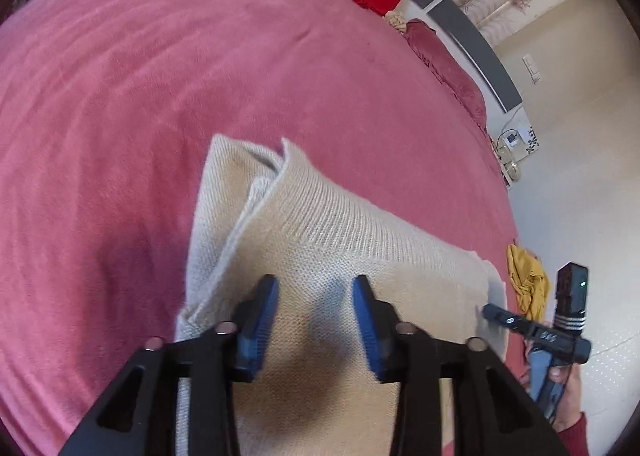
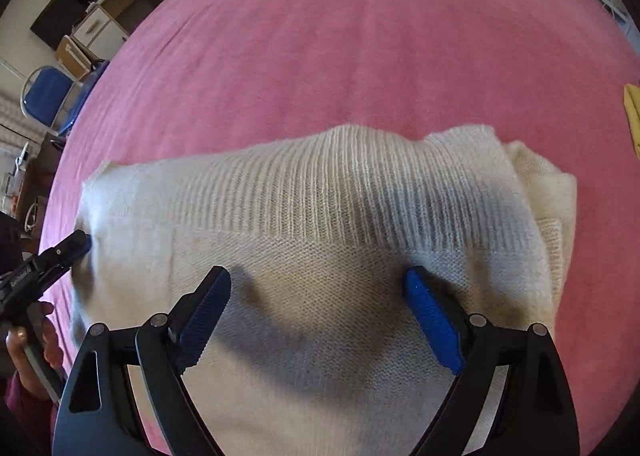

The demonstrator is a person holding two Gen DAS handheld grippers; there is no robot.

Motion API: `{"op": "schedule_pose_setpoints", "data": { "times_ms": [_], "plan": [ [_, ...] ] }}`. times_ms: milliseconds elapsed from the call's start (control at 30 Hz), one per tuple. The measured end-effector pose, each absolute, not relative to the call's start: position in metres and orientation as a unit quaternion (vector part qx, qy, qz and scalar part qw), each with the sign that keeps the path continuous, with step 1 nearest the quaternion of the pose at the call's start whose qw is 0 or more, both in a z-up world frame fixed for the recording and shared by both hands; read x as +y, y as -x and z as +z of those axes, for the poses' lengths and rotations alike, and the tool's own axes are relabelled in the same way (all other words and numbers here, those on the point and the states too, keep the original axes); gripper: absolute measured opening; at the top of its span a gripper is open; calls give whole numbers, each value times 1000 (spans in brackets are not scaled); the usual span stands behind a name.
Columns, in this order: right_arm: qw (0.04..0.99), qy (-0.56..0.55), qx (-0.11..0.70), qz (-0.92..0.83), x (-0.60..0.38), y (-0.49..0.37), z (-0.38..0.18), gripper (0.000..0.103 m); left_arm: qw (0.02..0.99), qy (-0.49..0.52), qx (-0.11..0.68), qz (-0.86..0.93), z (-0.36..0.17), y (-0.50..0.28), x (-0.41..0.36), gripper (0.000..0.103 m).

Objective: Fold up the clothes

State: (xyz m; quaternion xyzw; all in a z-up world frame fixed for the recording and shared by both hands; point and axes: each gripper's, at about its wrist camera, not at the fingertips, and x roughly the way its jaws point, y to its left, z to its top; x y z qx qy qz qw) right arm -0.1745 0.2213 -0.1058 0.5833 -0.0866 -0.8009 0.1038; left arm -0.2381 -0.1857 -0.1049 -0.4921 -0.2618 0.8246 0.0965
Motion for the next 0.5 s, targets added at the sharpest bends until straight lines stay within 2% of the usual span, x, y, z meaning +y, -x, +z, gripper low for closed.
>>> {"op": "schedule_pose_setpoints", "data": {
  "times_ms": [133, 233, 333, 367, 500],
  "plan": [
    [64, -548, -50, -832, 247, 169, -73, 91, 87, 477, -224, 845, -85, 237, -182, 46],
    [74, -571, -102, -811, 267, 177, -85, 91, 58, 504, -200, 838, -93, 240, -181, 46],
    [32, -611, -78, -787, 276, 183, -120, 92, 32, 535, -181, 824, -116, 238, -184, 46],
    [27, -619, -73, -782, 280, 182, -129, 96, 38, 529, -185, 827, -116, 236, -184, 46],
    [35, -591, -109, -799, 299, 166, -110, 96, 39, 502, -203, 840, -99, 217, -193, 46]
  ]
}}
